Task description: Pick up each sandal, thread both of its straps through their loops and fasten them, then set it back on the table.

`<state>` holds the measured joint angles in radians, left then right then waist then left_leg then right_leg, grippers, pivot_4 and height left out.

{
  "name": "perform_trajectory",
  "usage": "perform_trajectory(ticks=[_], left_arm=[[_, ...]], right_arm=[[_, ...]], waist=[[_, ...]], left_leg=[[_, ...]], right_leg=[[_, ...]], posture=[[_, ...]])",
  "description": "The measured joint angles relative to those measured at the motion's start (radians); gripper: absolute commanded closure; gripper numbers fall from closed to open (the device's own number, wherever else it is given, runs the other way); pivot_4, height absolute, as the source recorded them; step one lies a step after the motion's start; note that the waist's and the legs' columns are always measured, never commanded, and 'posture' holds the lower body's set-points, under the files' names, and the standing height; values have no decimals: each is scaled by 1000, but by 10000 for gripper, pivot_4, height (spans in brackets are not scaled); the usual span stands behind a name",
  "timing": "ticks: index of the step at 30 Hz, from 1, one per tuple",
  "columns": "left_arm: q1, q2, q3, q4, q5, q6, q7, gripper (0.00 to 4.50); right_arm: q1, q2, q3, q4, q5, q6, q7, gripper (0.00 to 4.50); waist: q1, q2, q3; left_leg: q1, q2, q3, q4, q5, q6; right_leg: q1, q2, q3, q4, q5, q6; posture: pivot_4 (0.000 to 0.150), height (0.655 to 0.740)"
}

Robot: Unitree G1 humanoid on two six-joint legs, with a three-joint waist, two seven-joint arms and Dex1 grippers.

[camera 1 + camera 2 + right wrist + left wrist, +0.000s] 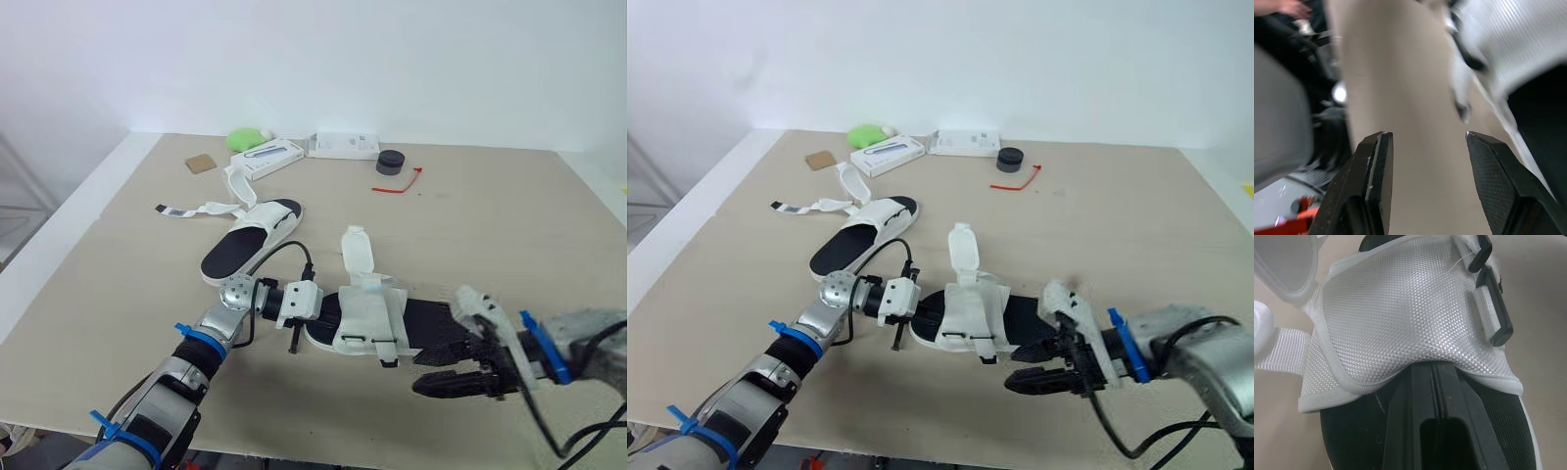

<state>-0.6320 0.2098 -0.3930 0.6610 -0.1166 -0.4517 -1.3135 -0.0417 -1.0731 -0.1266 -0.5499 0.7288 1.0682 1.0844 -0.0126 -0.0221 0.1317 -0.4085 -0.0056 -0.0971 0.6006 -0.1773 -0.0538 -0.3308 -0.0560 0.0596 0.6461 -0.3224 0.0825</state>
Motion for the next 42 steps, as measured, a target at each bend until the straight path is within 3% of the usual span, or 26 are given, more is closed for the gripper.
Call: perform_trajectory(ticks=[7, 13, 22, 24, 29, 37, 42], left_arm=[[-16, 0, 0, 20, 0, 0, -11, 45000], [-20, -2, -1, 26, 0, -1, -17, 45000], [-22, -4, -1, 26, 0, -1, -20, 45000], [-22, -4, -1, 26, 0, -1, -19, 45000], [-22, -5, -1, 26, 0, -1, -19, 45000], [-22, -8, -1, 26, 0, -3, -22, 45000], [-26, -8, -1, 34, 0, -3, -18, 45000]], right_arm=[[-17, 45, 1, 10, 23, 40, -91, 19042], [-28, 83, -1, -3, 134, 108, -110, 19042], [-88, 133, 75, 3, 139, 129, -181, 19042], [-89, 133, 80, 3, 143, 129, -181, 24244], [-78, 108, 65, 2, 182, 128, -147, 44706], [-62, 41, -16, -58, 320, 125, -54, 44706], [-148, 45, -69, -70, 457, 121, -53, 44706]], waist=[[0, -1, 1], [0, -1, 1], [-1, -2, 1], [-1, -2, 2], [-1, -2, 2], [0, -2, 2], [0, -3, 3]], left_leg=[[1, 1, 0, 0, 0, 1], [0, 1, -1, 0, 1, 1], [0, 1, -1, 0, 1, 1], [0, 1, -1, 0, 1, 1], [0, 1, -1, 0, 1, 1], [-1, 0, -2, -1, 0, 1], [-1, 1, -1, 0, 0, 1]], right_leg=[[0, 1, 0, 0, 1, 0], [0, 1, 0, 0, 0, -1], [0, 0, -1, 0, 0, -1], [0, 0, -1, 0, 0, -2], [0, 0, -1, 0, -1, -3], [0, 0, -1, 0, -1, -1], [0, -1, -1, 0, -2, -4]], posture=[[1500, 7400], [1500, 7400], [1500, 7400], [1500, 7400], [1500, 7400], [1500, 7400], [1500, 7400]])
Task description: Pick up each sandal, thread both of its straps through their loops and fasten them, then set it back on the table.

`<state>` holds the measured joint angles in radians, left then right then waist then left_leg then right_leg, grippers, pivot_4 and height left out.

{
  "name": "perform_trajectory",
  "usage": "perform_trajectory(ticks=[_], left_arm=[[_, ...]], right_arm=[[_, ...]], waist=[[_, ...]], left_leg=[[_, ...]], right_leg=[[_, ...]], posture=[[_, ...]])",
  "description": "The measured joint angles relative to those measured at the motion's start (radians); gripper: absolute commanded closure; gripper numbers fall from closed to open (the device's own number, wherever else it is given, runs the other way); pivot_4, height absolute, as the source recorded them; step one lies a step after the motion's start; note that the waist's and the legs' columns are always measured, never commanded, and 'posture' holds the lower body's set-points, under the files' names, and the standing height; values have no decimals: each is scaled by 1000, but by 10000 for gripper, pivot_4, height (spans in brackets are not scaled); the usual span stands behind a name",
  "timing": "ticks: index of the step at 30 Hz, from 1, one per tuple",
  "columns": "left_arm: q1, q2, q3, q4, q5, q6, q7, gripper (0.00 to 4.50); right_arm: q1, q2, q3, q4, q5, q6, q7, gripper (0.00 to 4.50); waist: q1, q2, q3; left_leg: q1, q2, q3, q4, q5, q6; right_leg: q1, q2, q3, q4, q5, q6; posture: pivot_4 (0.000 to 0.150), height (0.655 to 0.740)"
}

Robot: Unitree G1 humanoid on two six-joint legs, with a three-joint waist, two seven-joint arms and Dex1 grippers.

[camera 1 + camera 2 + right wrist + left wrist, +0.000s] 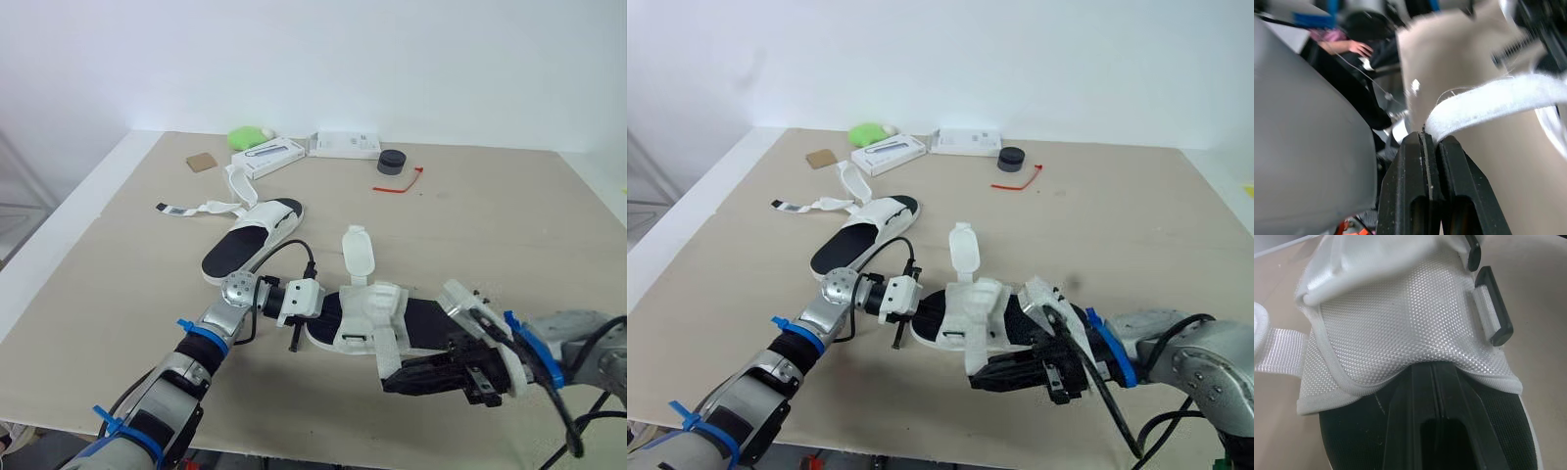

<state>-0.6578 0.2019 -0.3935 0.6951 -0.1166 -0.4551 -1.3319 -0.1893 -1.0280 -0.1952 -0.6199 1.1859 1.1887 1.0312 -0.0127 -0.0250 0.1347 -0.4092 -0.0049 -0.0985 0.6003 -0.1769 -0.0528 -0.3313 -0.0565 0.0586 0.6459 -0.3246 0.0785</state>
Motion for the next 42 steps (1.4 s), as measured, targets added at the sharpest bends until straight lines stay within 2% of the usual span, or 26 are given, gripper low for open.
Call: perform_trajectory(ticks=[5, 9, 12, 14, 18, 24, 42], left_arm=[[-2, -5, 0, 3, 1, -3, -1, 45000], [-5, -7, -1, 3, 1, -4, 0, 45000], [-4, -15, -1, 2, 1, -5, 1, 45000], [-4, -16, -1, 2, 1, -5, 0, 45000], [-1, -16, -1, 3, 2, -5, 12, 45000], [1, -16, -3, 2, 2, -5, 18, 45000], [4, -16, -3, 2, 2, -4, 21, 45000]], right_arm=[[-148, 83, 6, 130, 107, 34, -159, 44706], [-257, 228, 78, 310, 82, 97, -398, 44706], [-256, 279, 106, 387, 57, 144, -498, 44706], [-251, 297, 108, 397, 47, 159, -525, 44706], [-251, 328, 95, 452, 45, 183, -574, 44706], [-261, 356, -24, 548, 64, 181, -619, 44706], [-208, 448, -111, 580, 48, 164, -770, 44706]], waist=[[1, -2, 1], [2, 0, 0], [9, 0, 0], [10, 1, 0], [11, 1, 0], [13, 1, 0], [13, 0, -2]], left_leg=[[-1, 1, 0, 0, 0, 0], [-1, 0, 0, 0, 1, 1], [-4, -1, -2, 0, 1, 2], [-5, -2, -3, 0, 1, 2], [-5, -1, -4, 0, 2, 4], [-5, -1, -4, 0, 3, 5], [-5, -1, -6, -1, 3, 5]], right_leg=[[0, -1, 0, 0, 0, -2], [-1, -2, 1, 0, 1, -2], [-2, -2, 1, 0, 1, -2], [-2, -1, 1, 0, 4, 2], [-2, -1, 0, 0, 3, 0], [-2, -1, 0, 0, 3, -2], [-2, 0, -2, 0, 2, -3]], posture=[[1500, 7400], [1500, 7400], [1500, 7400], [1500, 7400], [1500, 7400], [1500, 7400], [1500, 7400]])
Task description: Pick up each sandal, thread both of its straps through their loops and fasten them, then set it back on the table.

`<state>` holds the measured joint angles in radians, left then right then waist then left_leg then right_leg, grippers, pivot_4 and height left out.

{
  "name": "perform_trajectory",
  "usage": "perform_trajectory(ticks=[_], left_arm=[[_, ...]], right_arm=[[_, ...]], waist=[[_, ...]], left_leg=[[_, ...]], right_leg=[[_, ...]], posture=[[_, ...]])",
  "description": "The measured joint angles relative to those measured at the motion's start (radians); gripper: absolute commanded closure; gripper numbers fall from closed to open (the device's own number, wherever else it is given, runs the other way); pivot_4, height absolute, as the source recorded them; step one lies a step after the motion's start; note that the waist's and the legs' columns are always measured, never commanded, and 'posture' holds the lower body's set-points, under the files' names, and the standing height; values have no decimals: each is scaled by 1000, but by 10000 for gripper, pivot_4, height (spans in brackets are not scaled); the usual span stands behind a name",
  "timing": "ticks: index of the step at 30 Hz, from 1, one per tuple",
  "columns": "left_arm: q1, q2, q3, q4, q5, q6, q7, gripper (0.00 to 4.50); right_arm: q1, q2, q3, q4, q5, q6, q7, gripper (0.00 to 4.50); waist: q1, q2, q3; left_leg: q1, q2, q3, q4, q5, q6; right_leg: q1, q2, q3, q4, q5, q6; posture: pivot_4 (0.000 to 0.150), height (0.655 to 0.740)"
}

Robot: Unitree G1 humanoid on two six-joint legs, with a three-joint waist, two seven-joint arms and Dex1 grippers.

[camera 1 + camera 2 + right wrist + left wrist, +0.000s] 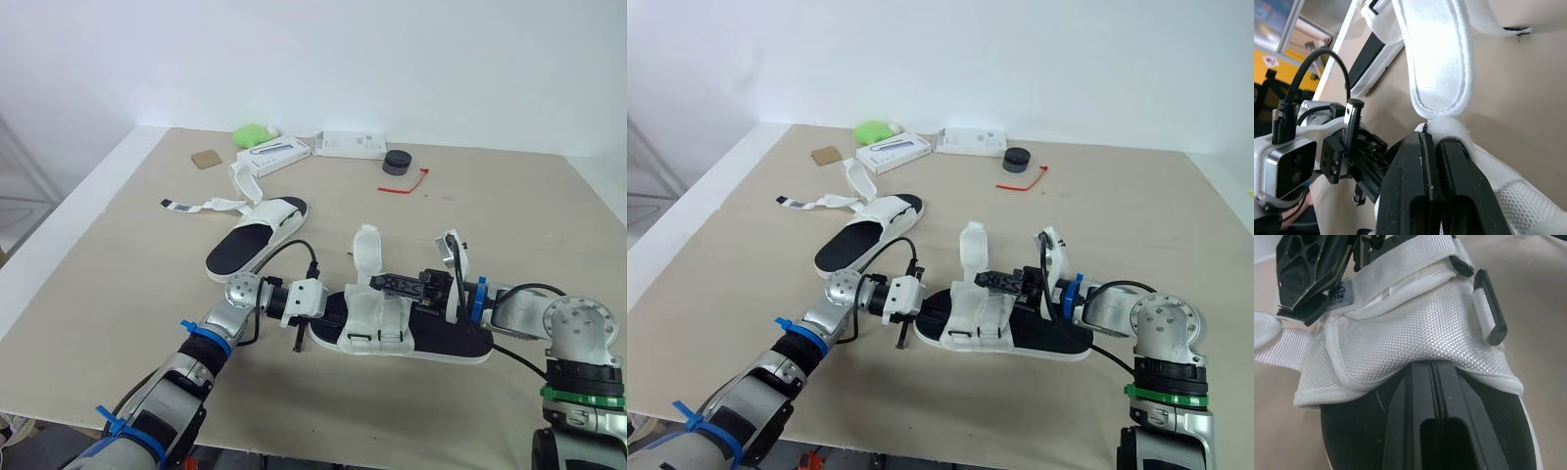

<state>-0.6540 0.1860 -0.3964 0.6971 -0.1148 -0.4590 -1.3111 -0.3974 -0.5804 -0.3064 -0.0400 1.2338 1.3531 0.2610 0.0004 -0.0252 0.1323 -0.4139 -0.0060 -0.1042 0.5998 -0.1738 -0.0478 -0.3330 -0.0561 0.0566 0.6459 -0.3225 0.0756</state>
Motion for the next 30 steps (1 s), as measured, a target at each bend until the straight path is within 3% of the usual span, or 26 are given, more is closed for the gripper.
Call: perform_trajectory(ticks=[3, 5, 8, 9, 11, 20, 24, 30], left_arm=[[1, 0, 0, 0, 0, 0, 0, 45000], [1, 0, 0, 0, 0, 0, 0, 45000], [1, 0, 0, 0, 0, 0, 0, 45000], [2, 1, 0, -1, 0, 0, 0, 45000], [2, 4, 0, -6, 0, 0, -5, 45000], [2, 5, 1, -11, 0, 0, -7, 45000], [0, 5, 2, -11, -1, 0, -6, 45000], [-3, 5, 2, -11, -3, -1, -20, 45000]], right_arm=[[8, 7, -12, -9, 1, -2, -4, 44706], [10, 24, -30, -8, 10, -3, -15, 36737], [13, 32, -59, -12, 19, -14, -21, 29197], [21, 30, -80, -11, 10, -29, -41, 22741], [35, 31, -91, -11, 17, -21, -59, 14860], [5, 31, -101, 13, 76, 1, -86, 14860], [-142, -37, -87, 90, 61, 3, -34, 14860], [-363, -132, 48, 318, -106, 3, 122, 14860]], waist=[[0, 0, 0], [0, 0, 0], [0, 0, 0], [0, -1, 0], [0, 1, -1], [0, 6, 1], [0, 11, 5], [0, 11, 5]], left_leg=[[0, 0, 0, 0, 0, 0], [0, 0, 0, 0, 0, 0], [0, 0, 0, 0, 0, 0], [0, 0, -1, 0, 0, 0], [-1, 0, 0, -1, 0, 0], [-1, 0, 0, -2, 0, 0], [-1, -1, 1, -1, 0, 1], [-1, -1, 1, -3, 0, 1]], right_leg=[[0, 0, 0, 0, 0, 0], [0, 0, 0, 0, 0, 0], [0, 0, 0, 0, 0, 0], [0, 0, 0, 0, -1, -1], [-1, 0, 0, 0, -1, -1], [-1, 1, 0, 0, -1, -1], [-2, 0, 0, 0, 0, -1], [-3, 0, 0, 0, -1, -2]], posture=[[1500, 7400], [1500, 7400], [1500, 7400], [1500, 7400], [1500, 7400], [1500, 7400], [1500, 7400], [1500, 7400]])
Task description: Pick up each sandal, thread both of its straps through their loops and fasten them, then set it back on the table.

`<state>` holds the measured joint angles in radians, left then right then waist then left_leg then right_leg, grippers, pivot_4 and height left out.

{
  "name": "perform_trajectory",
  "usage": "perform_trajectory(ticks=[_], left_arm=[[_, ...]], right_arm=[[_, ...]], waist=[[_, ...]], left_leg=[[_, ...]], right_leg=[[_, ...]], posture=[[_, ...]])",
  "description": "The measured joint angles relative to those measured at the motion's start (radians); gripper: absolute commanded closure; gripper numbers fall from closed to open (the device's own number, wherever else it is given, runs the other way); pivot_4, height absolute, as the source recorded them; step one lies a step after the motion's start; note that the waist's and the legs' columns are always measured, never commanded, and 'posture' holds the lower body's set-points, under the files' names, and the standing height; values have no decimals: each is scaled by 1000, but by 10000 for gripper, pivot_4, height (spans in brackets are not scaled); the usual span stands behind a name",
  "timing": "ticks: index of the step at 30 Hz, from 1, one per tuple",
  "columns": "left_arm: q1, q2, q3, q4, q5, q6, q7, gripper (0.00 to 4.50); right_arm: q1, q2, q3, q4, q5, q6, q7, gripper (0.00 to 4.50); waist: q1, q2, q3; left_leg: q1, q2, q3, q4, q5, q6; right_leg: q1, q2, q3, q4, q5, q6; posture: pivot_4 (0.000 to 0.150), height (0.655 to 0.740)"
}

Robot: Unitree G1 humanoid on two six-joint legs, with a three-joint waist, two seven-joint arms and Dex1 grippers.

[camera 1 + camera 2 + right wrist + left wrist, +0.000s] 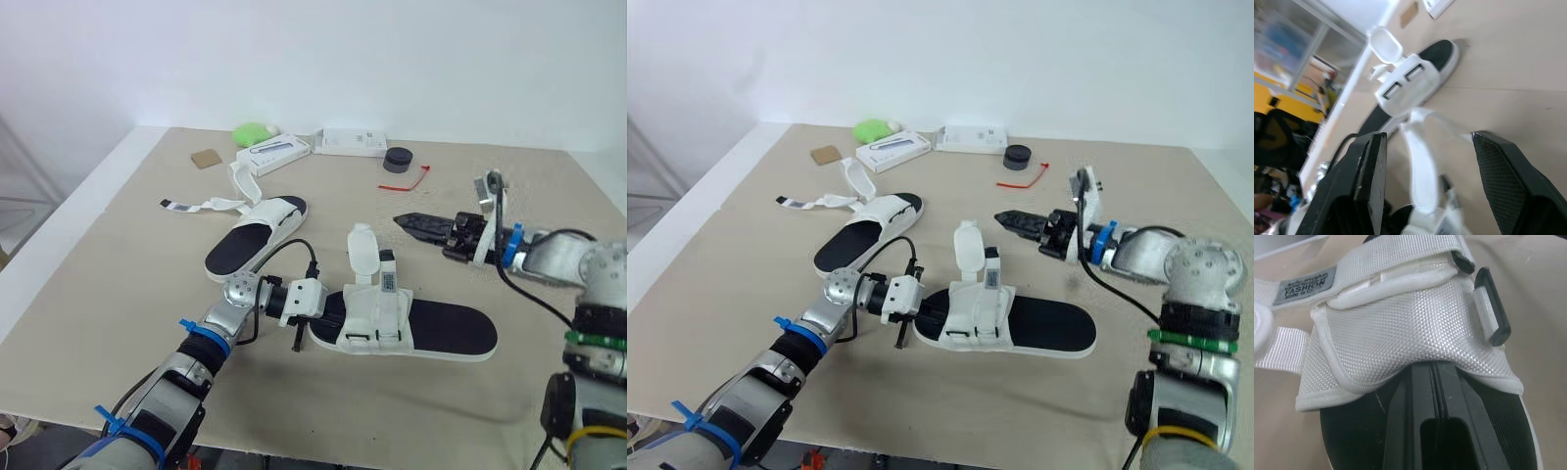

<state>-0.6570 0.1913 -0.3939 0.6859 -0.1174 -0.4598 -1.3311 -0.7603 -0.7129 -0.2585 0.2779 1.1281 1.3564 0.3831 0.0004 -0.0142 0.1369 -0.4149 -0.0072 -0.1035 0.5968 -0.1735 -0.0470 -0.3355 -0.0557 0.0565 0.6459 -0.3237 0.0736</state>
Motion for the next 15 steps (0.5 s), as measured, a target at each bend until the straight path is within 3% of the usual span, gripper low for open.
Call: perform_trajectory(ticks=[8, 15], left_arm=[[2, 0, 0, -7, 0, 0, 2, 45000], [14, 3, 0, -27, 0, 0, 16, 45000]], right_arm=[[-113, -7, 230, 168, -244, -49, 256, 14860], [-196, 2, 286, 222, -328, -63, 431, 14860]], waist=[[0, 1, 1], [0, 4, 3]], left_leg=[[-1, -1, 0, 0, 0, 0], [-2, -2, -1, 0, 0, 0]], right_leg=[[-1, 0, 0, 0, 2, 3], [-2, -1, 0, 0, 3, 6]], posture=[[1500, 7400], [1500, 7400]])
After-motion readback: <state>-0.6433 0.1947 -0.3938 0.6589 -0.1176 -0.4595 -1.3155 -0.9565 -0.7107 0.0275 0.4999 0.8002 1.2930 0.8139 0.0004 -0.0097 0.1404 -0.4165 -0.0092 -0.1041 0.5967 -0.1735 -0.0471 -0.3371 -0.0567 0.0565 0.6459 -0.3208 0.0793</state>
